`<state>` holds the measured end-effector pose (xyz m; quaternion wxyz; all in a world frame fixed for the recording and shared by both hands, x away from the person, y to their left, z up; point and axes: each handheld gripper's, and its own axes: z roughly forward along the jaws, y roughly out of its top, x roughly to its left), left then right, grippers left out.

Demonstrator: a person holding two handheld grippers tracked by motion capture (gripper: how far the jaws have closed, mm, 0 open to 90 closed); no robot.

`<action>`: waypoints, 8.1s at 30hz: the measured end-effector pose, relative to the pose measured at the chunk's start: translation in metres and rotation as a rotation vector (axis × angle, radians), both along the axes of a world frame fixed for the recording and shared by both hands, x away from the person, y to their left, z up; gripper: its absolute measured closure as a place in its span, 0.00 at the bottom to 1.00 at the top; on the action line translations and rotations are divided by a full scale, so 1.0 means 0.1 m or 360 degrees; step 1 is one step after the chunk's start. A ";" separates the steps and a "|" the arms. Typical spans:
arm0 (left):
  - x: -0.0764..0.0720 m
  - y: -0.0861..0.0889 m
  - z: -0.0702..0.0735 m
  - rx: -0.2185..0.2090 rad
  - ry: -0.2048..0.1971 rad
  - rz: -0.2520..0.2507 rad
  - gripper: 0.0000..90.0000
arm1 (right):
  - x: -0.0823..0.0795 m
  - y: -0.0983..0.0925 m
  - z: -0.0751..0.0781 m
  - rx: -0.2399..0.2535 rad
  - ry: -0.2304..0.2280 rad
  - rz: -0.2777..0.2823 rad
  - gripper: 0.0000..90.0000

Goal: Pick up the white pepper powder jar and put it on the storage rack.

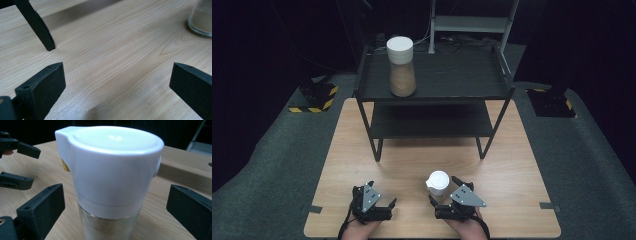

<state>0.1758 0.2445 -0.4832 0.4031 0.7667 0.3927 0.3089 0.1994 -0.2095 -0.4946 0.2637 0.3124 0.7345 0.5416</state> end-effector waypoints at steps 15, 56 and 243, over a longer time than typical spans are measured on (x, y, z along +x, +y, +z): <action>0.01 0.00 0.00 -0.0009 0.0009 0.0007 0.01 | 0.04 -0.04 -0.16 0.0126 0.0015 0.0042 0.27; 0.00 0.00 0.00 -0.0005 -0.0001 0.0004 0.01 | -0.05 -0.17 -0.13 0.0196 -0.0085 0.0002 0.33; 0.05 0.14 -0.01 -0.0083 0.0028 -0.0077 0.01 | 1.14 -0.01 2.52 0.0321 -0.0423 -0.0361 0.17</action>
